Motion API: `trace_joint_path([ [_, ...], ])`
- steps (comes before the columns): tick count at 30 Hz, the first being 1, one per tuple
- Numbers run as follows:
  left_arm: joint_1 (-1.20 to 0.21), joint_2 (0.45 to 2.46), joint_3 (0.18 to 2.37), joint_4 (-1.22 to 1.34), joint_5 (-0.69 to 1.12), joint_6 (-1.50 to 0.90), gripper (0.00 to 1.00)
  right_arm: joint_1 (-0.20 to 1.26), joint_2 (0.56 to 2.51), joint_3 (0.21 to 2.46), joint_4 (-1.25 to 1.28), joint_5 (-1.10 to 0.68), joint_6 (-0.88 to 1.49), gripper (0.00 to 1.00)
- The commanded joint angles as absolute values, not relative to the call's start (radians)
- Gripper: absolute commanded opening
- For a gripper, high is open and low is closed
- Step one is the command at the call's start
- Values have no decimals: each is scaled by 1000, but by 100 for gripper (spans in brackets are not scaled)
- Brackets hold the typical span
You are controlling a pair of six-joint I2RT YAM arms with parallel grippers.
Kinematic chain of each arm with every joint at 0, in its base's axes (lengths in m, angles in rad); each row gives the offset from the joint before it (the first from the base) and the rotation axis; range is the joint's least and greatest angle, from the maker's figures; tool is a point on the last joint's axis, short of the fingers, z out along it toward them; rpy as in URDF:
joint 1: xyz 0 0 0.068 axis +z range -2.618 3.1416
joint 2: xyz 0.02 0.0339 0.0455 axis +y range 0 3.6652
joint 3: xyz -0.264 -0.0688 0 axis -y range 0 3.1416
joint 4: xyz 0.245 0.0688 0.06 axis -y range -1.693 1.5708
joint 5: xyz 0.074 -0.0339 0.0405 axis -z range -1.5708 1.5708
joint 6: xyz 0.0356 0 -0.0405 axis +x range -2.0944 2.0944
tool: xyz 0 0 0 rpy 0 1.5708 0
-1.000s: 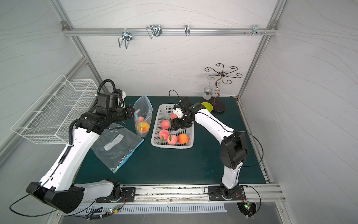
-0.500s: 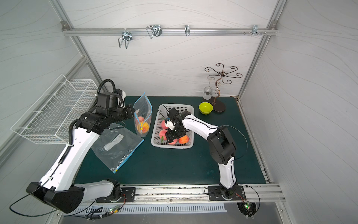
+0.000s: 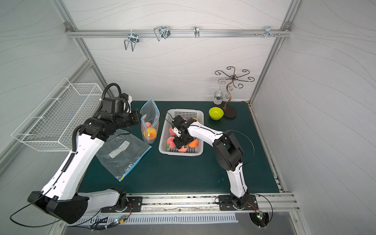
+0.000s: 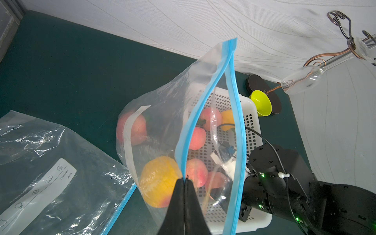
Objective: Place the peach in a zip-top bag and seal the zipper
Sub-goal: Pick up the peach from the basket.
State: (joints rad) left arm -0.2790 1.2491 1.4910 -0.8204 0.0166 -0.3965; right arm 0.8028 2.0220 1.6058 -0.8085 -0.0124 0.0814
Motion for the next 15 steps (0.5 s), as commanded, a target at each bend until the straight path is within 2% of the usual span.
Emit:
trace_joint_path([
  [1,-275,1244,1523,-781,23,-387,0,816,2061,1626,-837,39,71,70],
  [5,-275,1240,1522,-780,21,-388,0,828,2078,1623,-857,48,51,68],
  [9,-275,1240,1520,-778,26,-391,0,830,2079,1626,-860,46,65,60],
  [15,-275,1235,1519,-777,38,-390,0,797,1960,1646,-833,-25,113,54],
])
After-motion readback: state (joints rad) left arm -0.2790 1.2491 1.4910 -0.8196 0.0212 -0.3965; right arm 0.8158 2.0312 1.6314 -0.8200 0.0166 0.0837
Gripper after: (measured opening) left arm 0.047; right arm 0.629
